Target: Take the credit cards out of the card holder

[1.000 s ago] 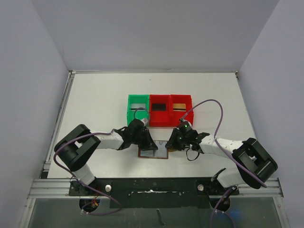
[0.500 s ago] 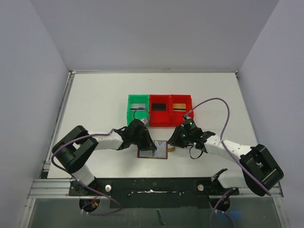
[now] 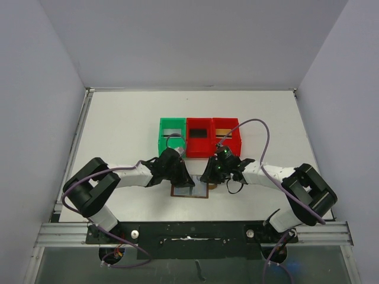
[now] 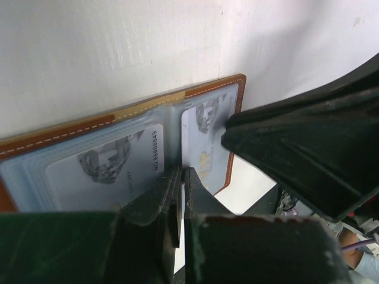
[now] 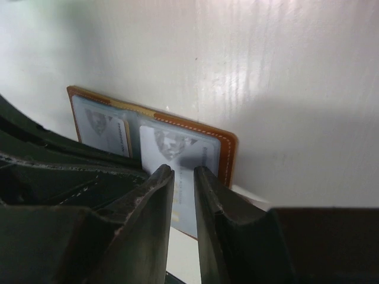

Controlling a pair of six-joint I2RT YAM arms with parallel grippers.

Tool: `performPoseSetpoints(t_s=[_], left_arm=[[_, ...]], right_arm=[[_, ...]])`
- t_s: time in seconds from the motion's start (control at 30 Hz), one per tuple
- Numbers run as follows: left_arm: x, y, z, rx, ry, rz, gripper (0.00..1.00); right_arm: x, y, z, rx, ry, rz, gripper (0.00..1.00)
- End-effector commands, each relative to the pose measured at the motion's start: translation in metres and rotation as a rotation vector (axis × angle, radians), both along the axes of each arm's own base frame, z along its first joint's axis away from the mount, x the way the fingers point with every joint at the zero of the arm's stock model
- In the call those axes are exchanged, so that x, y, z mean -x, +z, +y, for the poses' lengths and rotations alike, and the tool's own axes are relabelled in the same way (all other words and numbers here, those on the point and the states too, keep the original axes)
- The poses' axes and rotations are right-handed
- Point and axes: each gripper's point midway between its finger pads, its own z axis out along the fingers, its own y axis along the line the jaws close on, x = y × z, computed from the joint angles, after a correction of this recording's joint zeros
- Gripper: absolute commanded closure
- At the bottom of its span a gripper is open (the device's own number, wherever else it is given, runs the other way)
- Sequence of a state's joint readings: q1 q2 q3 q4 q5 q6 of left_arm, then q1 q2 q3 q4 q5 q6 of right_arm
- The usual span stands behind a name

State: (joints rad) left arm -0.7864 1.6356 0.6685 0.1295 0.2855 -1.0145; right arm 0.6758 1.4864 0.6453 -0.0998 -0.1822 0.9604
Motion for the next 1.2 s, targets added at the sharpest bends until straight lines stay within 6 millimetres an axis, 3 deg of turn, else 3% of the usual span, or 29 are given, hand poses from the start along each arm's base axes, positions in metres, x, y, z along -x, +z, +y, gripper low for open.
performPoseSetpoints(t_s=[0.0, 0.27, 0.67, 0.97, 1.07, 1.17], left_arm=[[-0.01, 0.021, 0.001, 0.015, 0.006, -0.066, 1.0], [-0.014, 0.028, 0.006, 0.028, 0.014, -0.078, 1.0], [-0.018, 0.037, 0.016, 0.035, 0.035, -0.095, 1.0], [-0.009, 0.029, 0.016, 0.049, 0.013, -0.065, 1.0], [-0.009, 0.031, 0.016, 0.06, 0.014, -0.069, 1.0], [-0.008, 0.03, 0.016, 0.06, 0.012, -0.065, 1.0]], right_arm=[[-0.003, -0.006, -0.013, 0.047, -0.07, -0.004, 0.77], [0.011, -0.024, -0.018, 0.052, -0.069, 0.045, 0.77], [0.007, -0.02, -0.016, 0.052, -0.057, 0.027, 0.78], [-0.01, 0.036, 0.024, -0.085, 0.077, -0.113, 0.71], [-0.008, 0.039, 0.039, -0.116, 0.112, -0.116, 0.69], [-0.005, 0.03, 0.046, -0.103, 0.119, -0.092, 0.69]])
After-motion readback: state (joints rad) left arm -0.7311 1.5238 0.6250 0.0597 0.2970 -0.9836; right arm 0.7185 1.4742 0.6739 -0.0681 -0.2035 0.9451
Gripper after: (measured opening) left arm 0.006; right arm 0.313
